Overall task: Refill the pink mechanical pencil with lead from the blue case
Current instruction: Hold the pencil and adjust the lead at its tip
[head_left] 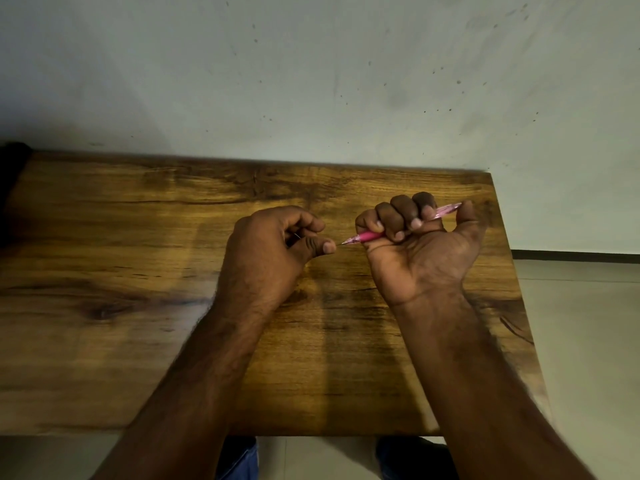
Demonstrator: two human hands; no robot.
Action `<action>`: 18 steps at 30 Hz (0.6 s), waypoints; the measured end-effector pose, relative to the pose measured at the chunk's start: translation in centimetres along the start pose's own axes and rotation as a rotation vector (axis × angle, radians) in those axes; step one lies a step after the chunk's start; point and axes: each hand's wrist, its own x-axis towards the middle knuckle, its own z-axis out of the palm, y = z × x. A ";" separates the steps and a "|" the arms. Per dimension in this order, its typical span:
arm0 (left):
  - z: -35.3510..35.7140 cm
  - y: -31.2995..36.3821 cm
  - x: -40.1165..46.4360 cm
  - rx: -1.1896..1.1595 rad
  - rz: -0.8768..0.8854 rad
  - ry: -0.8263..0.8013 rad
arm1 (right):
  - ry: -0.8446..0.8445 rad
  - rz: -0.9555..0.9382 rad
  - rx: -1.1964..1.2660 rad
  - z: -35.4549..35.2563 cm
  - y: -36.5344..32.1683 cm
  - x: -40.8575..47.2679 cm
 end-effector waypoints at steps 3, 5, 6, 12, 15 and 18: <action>-0.1 0.0 0.0 -0.009 -0.001 0.003 | -0.001 0.004 0.007 0.0 0.0 0.0; -0.2 -0.1 0.0 -0.011 -0.001 0.012 | 0.001 0.002 0.004 0.0 0.0 -0.1; -0.2 -0.1 0.0 -0.011 -0.002 0.018 | 0.003 0.000 -0.002 0.0 0.0 0.0; -0.6 -0.5 0.3 0.011 0.005 0.055 | 0.012 0.010 -0.003 0.1 0.0 0.0; -0.7 -0.8 0.4 0.022 -0.006 0.068 | 0.011 0.021 -0.010 0.1 0.0 -0.1; -0.6 -1.1 0.5 0.047 -0.027 0.066 | 0.005 0.032 -0.008 0.1 0.0 -0.1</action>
